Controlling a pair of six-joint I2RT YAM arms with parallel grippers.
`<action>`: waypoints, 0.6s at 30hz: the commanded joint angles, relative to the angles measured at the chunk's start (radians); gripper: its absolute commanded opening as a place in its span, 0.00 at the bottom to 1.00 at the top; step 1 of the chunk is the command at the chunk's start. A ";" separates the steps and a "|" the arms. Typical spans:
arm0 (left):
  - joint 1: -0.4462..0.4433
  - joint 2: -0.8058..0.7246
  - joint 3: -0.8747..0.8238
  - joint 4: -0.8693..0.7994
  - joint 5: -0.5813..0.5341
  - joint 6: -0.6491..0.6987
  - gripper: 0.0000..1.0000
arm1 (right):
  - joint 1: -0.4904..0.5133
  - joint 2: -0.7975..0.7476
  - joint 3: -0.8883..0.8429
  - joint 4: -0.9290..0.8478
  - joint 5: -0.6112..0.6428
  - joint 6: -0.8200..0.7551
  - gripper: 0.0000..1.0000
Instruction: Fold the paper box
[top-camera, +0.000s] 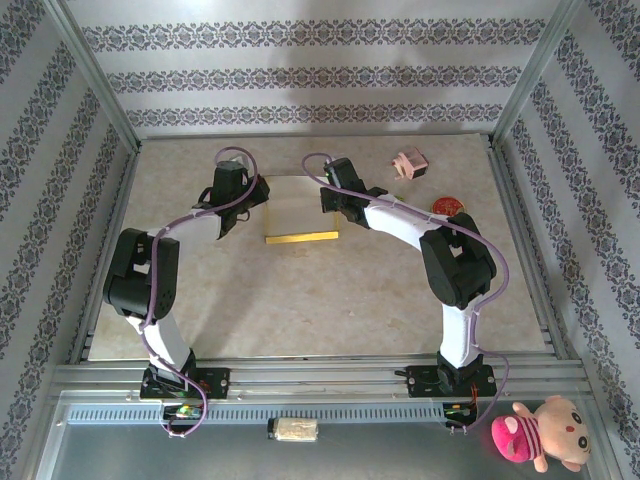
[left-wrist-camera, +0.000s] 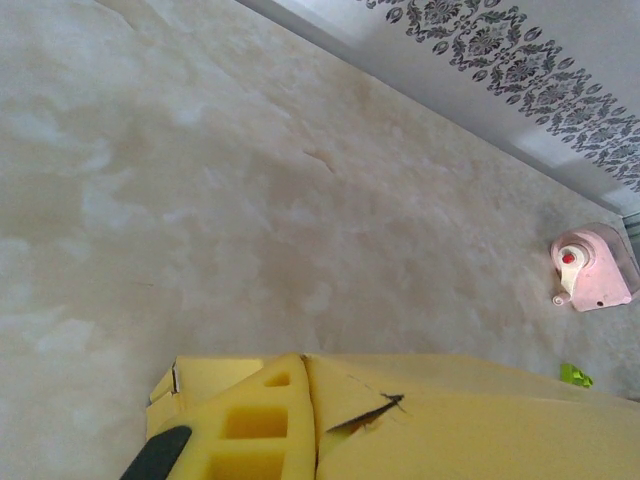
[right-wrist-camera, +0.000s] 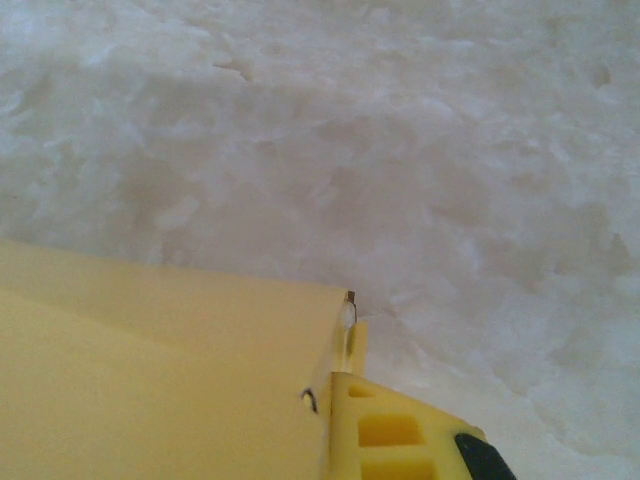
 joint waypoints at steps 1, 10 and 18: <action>-0.048 0.023 0.021 -0.091 0.233 -0.089 0.00 | 0.008 0.014 -0.031 -0.023 -0.031 0.012 0.00; -0.059 0.014 0.096 -0.091 0.191 -0.044 0.00 | 0.008 -0.044 0.051 -0.024 -0.078 0.043 0.00; -0.059 -0.006 0.152 -0.135 0.114 -0.006 0.00 | -0.003 -0.051 0.122 -0.035 -0.094 0.050 0.00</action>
